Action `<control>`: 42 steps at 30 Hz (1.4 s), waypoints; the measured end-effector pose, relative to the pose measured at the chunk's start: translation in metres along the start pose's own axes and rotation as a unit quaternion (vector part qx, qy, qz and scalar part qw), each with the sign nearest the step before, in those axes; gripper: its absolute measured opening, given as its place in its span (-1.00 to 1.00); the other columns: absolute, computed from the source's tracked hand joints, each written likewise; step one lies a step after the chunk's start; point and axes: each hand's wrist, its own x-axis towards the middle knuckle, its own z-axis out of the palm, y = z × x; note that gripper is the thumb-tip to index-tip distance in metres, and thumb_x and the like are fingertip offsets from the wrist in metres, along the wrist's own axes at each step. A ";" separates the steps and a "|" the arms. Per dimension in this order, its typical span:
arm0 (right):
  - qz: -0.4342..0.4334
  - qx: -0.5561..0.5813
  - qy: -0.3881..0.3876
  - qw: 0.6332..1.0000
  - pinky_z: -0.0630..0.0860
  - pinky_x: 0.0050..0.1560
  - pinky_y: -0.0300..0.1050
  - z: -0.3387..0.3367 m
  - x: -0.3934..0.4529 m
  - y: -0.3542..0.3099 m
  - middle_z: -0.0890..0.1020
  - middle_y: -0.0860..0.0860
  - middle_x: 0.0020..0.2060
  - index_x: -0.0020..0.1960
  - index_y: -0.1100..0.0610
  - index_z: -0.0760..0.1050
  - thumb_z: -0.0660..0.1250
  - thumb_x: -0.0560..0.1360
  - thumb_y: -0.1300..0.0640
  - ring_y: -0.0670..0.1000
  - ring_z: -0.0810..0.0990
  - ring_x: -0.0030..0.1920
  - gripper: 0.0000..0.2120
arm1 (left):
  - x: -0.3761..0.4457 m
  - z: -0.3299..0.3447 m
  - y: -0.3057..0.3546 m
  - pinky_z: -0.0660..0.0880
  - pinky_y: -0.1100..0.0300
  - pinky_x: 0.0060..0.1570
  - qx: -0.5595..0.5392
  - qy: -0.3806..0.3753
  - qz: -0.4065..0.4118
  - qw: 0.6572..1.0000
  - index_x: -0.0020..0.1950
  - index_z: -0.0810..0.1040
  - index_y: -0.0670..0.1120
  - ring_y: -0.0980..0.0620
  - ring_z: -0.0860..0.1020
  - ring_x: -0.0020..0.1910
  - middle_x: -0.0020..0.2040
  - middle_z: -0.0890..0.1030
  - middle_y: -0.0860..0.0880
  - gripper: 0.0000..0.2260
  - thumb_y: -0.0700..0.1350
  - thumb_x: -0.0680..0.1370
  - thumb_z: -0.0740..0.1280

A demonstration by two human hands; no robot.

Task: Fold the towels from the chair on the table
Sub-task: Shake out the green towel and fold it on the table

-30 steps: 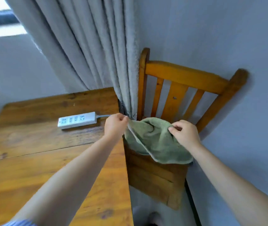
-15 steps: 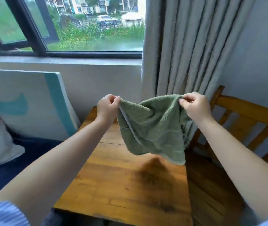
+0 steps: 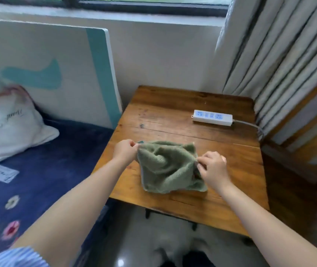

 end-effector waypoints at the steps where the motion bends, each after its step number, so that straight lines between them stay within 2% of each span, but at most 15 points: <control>1: -0.006 -0.028 -0.046 0.999 0.21 0.18 -0.07 0.017 -0.012 0.004 0.59 0.09 -0.03 0.00 0.17 0.61 0.26 0.50 0.18 0.11 0.46 0.12 -0.83 | -0.001 0.008 -0.013 0.38 0.15 -0.28 0.008 -0.015 -0.018 1.000 -0.09 0.52 -0.15 -0.06 0.47 -0.16 -0.12 0.56 -0.14 -0.81 -0.10 0.58 0.18; 3: -0.010 -0.071 -0.130 0.989 0.17 0.23 -0.10 0.047 -0.031 0.013 0.56 0.03 0.03 0.07 0.10 0.58 0.20 0.54 0.12 0.05 0.41 0.17 -0.79 | 0.001 0.028 -0.037 0.37 0.17 -0.21 0.029 -0.045 -0.054 0.997 -0.06 0.54 -0.16 -0.03 0.45 -0.16 -0.14 0.53 -0.09 -0.80 -0.09 0.59 0.18; 6: -0.007 -0.120 -0.238 0.964 0.16 0.24 -0.10 0.076 -0.048 0.023 0.52 -0.02 0.08 0.11 0.04 0.55 0.14 0.55 0.07 0.02 0.36 0.21 -0.75 | 0.002 0.052 -0.059 0.36 0.17 -0.21 0.068 -0.089 -0.096 0.989 -0.20 0.50 -0.13 0.00 0.43 -0.24 -0.21 0.50 -0.06 -0.76 -0.07 0.60 0.17; 10: 0.006 -0.084 -0.334 0.939 0.22 0.22 -0.10 0.089 -0.048 0.028 0.54 -0.02 0.12 0.17 0.05 0.54 0.16 0.49 0.15 0.03 0.40 0.21 -0.69 | 0.004 0.068 -0.071 0.20 0.21 -0.48 0.123 -0.124 -0.117 0.978 0.03 0.56 -0.28 -0.06 0.35 -0.34 0.04 0.59 -0.28 -0.71 -0.10 0.60 0.15; 12: 0.051 -0.012 -0.293 0.955 0.33 0.13 -0.12 0.089 -0.042 0.030 0.59 0.04 0.05 0.07 0.16 0.59 0.19 0.46 0.22 0.07 0.47 0.15 -0.74 | 0.007 0.073 -0.076 0.33 0.15 -0.46 0.144 -0.133 -0.129 0.972 0.10 0.51 -0.32 -0.15 0.43 -0.27 0.11 0.56 -0.29 -0.70 -0.12 0.60 0.15; 14: 0.109 0.023 -0.173 0.979 0.36 0.04 -0.10 0.085 -0.035 0.032 0.61 0.14 -0.03 0.01 0.26 0.58 0.23 0.46 0.26 0.15 0.50 0.08 -0.80 | 0.009 0.076 -0.079 0.49 0.07 -0.26 0.162 -0.134 -0.144 0.967 0.11 0.51 -0.30 -0.20 0.53 -0.11 0.11 0.57 -0.28 -0.70 -0.11 0.60 0.14; 16: 0.185 0.013 -0.106 0.977 0.36 0.10 -0.05 0.085 -0.024 0.037 0.58 0.19 0.03 0.13 0.27 0.52 0.26 0.49 0.19 0.19 0.46 0.13 -0.74 | 0.014 0.078 -0.081 0.52 0.03 -0.02 0.173 -0.136 -0.161 0.962 0.10 0.54 -0.26 -0.18 0.56 0.04 0.09 0.59 -0.23 -0.72 -0.11 0.60 0.14; 19: 0.317 -0.019 -0.202 0.926 0.42 0.03 -0.05 0.086 -0.007 0.042 0.54 0.20 0.06 0.19 0.25 0.45 0.24 0.50 0.08 0.18 0.48 0.11 -0.67 | 0.018 0.077 -0.085 0.50 0.02 0.09 0.181 -0.129 -0.185 0.957 0.09 0.55 -0.24 -0.18 0.54 0.12 0.11 0.58 -0.22 -0.73 -0.11 0.60 0.15; 22: 0.367 0.012 -0.256 0.894 0.34 -0.24 -0.15 0.091 -0.005 0.042 0.52 0.10 -0.20 -0.09 0.17 0.48 0.25 0.47 0.21 0.09 0.46 -0.17 -0.94 | 0.015 0.072 -0.088 0.52 0.02 0.04 0.193 -0.133 -0.188 0.954 0.06 0.55 -0.26 -0.19 0.55 0.12 0.12 0.58 -0.24 -0.73 -0.11 0.59 0.15; 25: 0.358 0.009 -0.243 0.902 0.48 -0.04 -0.06 0.089 0.000 0.043 0.57 0.12 -0.18 -0.18 0.12 0.52 0.26 0.47 0.26 0.10 0.50 -0.11 -0.89 | 0.018 0.064 -0.088 0.53 0.03 -0.04 0.200 -0.137 -0.191 0.951 0.04 0.55 -0.26 -0.18 0.56 0.08 0.05 0.58 -0.23 -0.76 -0.14 0.59 0.16; 27: 0.338 -0.023 -0.230 0.912 0.47 0.13 0.00 0.083 0.007 0.042 0.63 0.13 -0.03 -0.04 0.15 0.59 0.25 0.49 0.24 0.13 0.54 0.04 -0.85 | 0.023 0.057 -0.087 0.53 0.08 -0.22 0.204 -0.134 -0.189 0.951 -0.04 0.57 -0.21 -0.15 0.57 -0.16 -0.17 0.56 -0.19 -0.79 -0.16 0.58 0.17; 29: 0.312 -0.061 -0.218 0.923 0.46 0.09 -0.03 0.078 0.016 0.043 0.62 0.11 0.07 0.08 0.14 0.57 0.22 0.52 0.22 0.13 0.54 0.09 -0.80 | 0.030 0.050 -0.085 0.28 0.22 -0.48 0.201 -0.116 -0.191 0.954 -0.19 0.49 -0.17 -0.05 0.37 -0.41 -0.35 0.42 -0.11 -0.79 -0.16 0.59 0.16; 35: 0.275 -0.159 -0.187 0.930 0.42 -0.17 -0.15 0.051 0.045 0.038 0.61 0.11 0.05 0.07 0.10 0.56 0.16 0.53 0.29 0.13 0.54 -0.03 -0.75 | 0.050 0.020 -0.066 0.45 0.05 -0.05 0.165 -0.029 -0.174 0.970 0.15 0.49 -0.29 -0.21 0.49 0.11 0.14 0.52 -0.24 -0.73 -0.16 0.61 0.11; 39: 0.274 -0.195 -0.154 0.929 0.45 -0.21 -0.15 0.025 0.076 0.025 0.60 0.10 -0.05 0.02 0.14 0.58 0.21 0.51 0.26 0.10 0.51 -0.14 -0.80 | 0.059 0.000 -0.043 0.39 0.10 -0.11 0.129 0.027 -0.174 0.976 0.15 0.47 -0.27 -0.20 0.49 0.11 0.16 0.51 -0.22 -0.74 -0.15 0.61 0.11; 42: 0.254 -0.173 -0.099 0.947 0.46 -0.15 -0.11 0.005 0.103 0.006 0.60 0.14 0.01 0.07 0.16 0.56 0.21 0.51 0.24 0.15 0.55 -0.02 -0.80 | 0.064 -0.018 -0.026 0.42 0.08 -0.04 0.083 0.051 -0.155 0.983 0.14 0.47 -0.26 -0.21 0.49 0.13 0.16 0.52 -0.22 -0.75 -0.16 0.59 0.13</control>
